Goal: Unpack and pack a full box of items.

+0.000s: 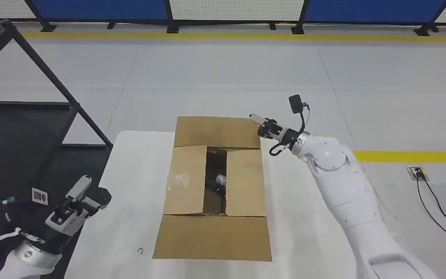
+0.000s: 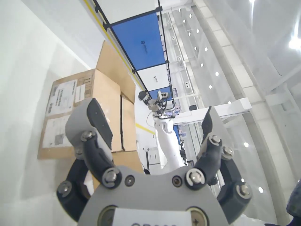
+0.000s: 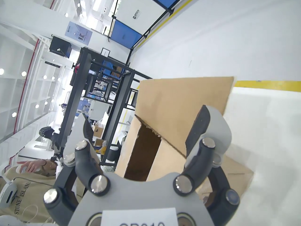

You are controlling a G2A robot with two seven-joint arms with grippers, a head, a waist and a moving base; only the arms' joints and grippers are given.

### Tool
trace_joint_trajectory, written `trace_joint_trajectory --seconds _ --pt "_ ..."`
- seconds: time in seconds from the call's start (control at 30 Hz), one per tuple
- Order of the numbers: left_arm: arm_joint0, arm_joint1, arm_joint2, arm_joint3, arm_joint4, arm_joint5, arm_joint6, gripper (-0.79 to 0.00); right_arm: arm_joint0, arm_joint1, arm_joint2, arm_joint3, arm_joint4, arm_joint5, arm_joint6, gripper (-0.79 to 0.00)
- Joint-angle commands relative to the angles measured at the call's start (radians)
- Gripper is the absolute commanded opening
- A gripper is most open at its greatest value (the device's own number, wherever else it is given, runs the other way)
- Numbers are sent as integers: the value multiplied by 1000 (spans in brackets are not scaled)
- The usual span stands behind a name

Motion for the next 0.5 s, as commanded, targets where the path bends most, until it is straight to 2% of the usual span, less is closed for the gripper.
trace_joint_trajectory --seconds 0.0,0.1,0.2,0.33,0.4,0.47 --pt "16 3 -15 21 25 2 -11 0 23 -8 -6 55 43 -41 4 0" --pt "30 2 2 48 70 50 70 0 41 -14 -9 99 79 -111 30 0" --pt "33 2 39 52 119 108 135 0 53 -13 0 120 139 -170 116 0" --pt "16 1 131 69 274 165 258 0 60 -6 12 119 211 -217 253 0" --pt "3 1 177 85 299 183 265 0 58 -4 20 111 255 -225 308 0" --pt "-7 3 205 92 328 196 247 0 59 1 23 113 256 -221 314 0"
